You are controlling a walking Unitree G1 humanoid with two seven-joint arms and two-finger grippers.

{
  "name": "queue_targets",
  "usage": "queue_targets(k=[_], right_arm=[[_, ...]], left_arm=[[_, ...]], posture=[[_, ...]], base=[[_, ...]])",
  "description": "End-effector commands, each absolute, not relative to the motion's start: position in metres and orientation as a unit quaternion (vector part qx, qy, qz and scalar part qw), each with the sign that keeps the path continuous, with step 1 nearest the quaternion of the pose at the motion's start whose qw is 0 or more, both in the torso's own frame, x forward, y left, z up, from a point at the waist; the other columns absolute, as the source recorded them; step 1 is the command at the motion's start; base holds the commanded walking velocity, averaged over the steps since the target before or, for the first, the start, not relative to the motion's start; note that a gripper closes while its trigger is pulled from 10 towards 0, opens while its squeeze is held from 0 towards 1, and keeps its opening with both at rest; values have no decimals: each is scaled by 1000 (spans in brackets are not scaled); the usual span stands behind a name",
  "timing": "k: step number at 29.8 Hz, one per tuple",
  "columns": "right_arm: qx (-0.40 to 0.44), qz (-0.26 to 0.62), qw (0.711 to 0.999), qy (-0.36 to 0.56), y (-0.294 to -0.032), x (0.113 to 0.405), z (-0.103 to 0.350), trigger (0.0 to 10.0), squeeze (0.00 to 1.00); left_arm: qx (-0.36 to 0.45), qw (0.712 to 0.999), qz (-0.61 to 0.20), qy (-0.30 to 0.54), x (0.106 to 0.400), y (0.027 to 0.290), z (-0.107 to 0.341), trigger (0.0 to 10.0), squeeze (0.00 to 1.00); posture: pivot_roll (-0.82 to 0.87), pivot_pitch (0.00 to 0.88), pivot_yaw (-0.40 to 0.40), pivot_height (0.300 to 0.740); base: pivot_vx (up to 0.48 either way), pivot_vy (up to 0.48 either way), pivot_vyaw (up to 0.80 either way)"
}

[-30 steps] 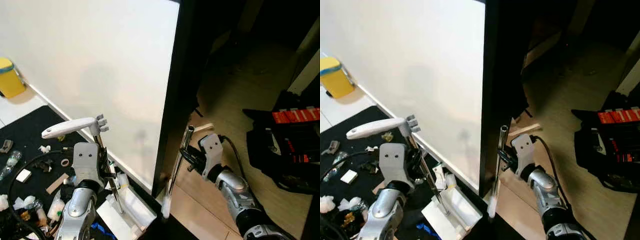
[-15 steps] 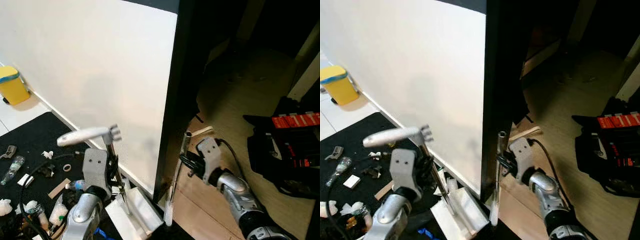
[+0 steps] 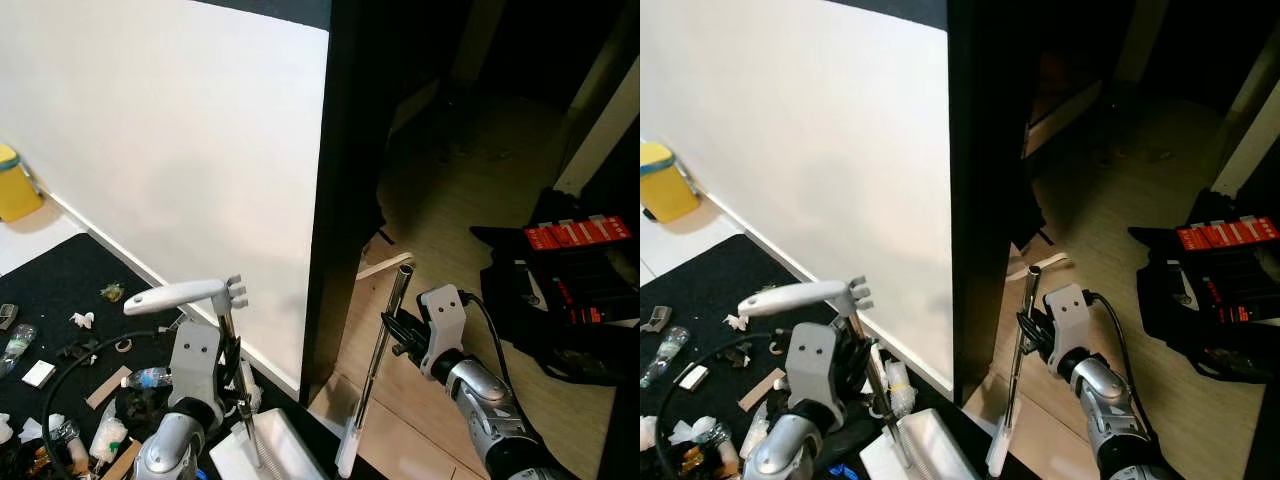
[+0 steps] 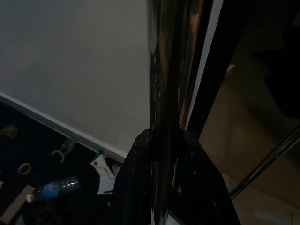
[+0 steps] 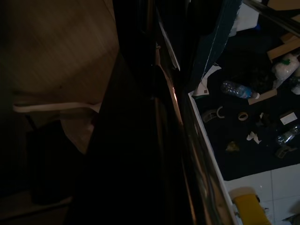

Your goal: Sweep floor

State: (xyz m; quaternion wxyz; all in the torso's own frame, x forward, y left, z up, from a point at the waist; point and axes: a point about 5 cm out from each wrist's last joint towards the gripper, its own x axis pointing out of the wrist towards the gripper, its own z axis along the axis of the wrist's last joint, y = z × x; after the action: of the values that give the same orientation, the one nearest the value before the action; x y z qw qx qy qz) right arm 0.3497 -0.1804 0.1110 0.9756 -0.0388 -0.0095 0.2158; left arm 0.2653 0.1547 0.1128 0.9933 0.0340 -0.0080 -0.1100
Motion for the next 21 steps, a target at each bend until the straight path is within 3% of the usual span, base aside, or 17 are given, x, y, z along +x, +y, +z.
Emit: queue_targets(k=[1,11,21], right_arm=[[-38,211,977,-13,-186,347,111,10000,0],[-74,204,976,-24,-172,353,115,10000,0],[-113,209,971,16,-127,365,110,10000,0]], left_arm=[[47,991,-119,-32,263,155,119,10000,0],[62,993,-89,-43,267,160,122,10000,0],[77,994,41,-70,267,192,136,10000,0]], posture=[[84,183,7,740],[88,190,3,740],[125,220,-11,740]], base=[[0,0,0],[0,0,0],[0,0,0]])
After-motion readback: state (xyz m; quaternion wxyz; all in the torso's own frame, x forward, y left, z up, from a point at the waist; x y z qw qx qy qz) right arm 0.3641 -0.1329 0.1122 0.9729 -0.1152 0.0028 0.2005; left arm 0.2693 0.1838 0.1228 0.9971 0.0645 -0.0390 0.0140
